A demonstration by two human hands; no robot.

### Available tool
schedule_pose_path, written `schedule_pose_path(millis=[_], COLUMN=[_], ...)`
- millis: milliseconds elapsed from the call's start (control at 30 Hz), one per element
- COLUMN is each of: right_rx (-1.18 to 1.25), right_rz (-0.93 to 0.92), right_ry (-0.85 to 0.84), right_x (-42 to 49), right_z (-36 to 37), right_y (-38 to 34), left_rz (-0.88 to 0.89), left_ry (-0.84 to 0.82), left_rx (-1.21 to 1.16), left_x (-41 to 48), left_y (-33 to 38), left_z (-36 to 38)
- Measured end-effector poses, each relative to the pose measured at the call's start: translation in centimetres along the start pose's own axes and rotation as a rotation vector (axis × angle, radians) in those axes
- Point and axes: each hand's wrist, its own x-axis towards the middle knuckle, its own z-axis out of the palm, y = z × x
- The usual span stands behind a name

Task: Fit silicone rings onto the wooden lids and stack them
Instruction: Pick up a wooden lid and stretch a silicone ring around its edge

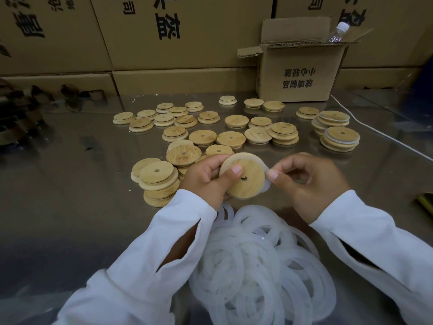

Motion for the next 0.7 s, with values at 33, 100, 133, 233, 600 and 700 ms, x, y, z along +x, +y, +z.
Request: schedule_pose_path(millis=[33, 100, 133, 233, 600, 700], right_rx=[-0.003, 0.01, 0.031, 0.138, 0.383, 0.362], right_rz=[-0.002, 0.001, 0.009, 0.042, 0.16, 0.144], right_ry=[-0.006, -0.008, -0.007, -0.007, -0.09, -0.159], right_x=[0.0, -0.1, -0.1, -0.2, -0.3, -0.1], right_z=[0.0, 0.0, 0.0, 0.1, 1.0, 0.8], right_y=[-0.1, -0.1, -0.1, 0.2, 0.7, 0.9], left_rz=[-0.006, -0.016, -0.014, 0.0, -0.06, -0.082], left_ry=[-0.004, -0.015, -0.022, -0.039, -0.003, -0.016], left_rx=[-0.016, -0.046, -0.053, -0.059, -0.138, -0.178], left_x=[0.0, 0.1, 0.1, 0.2, 0.4, 0.4], left_y=[0.0, 0.0, -0.1, -0.3, -1.0, -0.9], left_z=[0.0, -0.1, -0.1, -0.2, 0.0, 0.1])
